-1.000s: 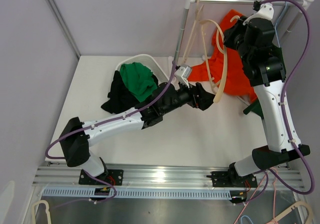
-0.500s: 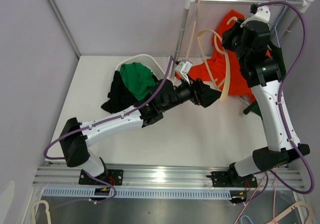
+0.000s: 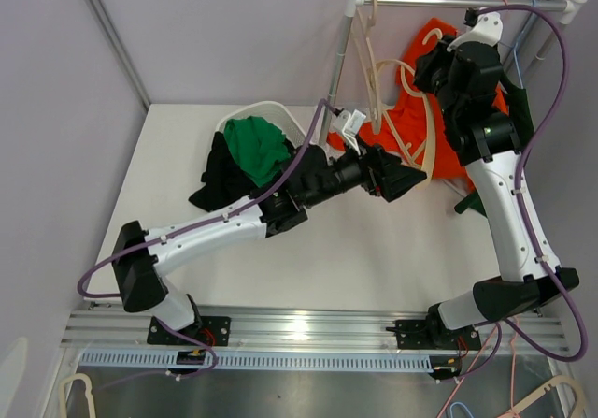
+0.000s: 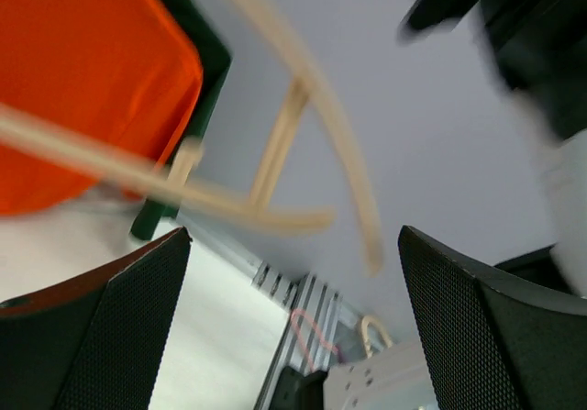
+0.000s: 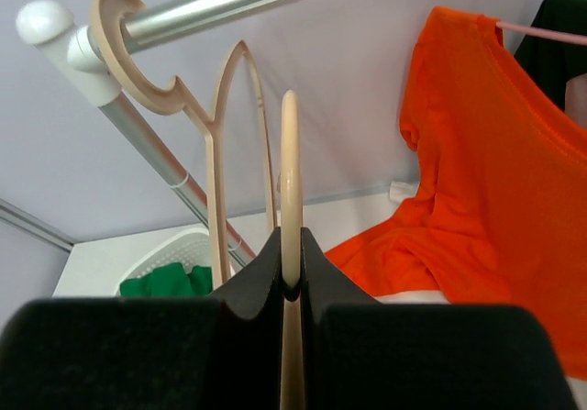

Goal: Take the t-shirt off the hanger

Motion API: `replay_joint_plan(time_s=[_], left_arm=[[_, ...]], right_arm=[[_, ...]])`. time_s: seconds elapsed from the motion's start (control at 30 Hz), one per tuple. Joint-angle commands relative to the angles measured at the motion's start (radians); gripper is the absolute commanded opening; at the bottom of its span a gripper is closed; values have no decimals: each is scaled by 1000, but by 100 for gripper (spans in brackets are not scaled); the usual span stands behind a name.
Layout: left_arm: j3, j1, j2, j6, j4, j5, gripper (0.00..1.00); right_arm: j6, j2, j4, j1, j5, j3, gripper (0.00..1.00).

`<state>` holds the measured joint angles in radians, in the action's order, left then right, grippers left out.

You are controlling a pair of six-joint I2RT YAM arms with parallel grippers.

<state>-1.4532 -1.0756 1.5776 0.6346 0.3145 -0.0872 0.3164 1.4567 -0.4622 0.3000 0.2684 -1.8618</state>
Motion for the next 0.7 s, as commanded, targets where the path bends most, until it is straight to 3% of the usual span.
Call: replay_joint_plan(time_s=[0.0,0.3,0.67], left_arm=[[105,-12,-40,-18,0,-14,99],[459,-49,-313,-47,38,81,99],[613,-55,-559,-130,-40,199,99]], right_arm=[[-46,7,97,-9,-4,-65,0],[-148,149,120,-44,-84,-215,0],[-215,329,172,-62,-153,-368,0]])
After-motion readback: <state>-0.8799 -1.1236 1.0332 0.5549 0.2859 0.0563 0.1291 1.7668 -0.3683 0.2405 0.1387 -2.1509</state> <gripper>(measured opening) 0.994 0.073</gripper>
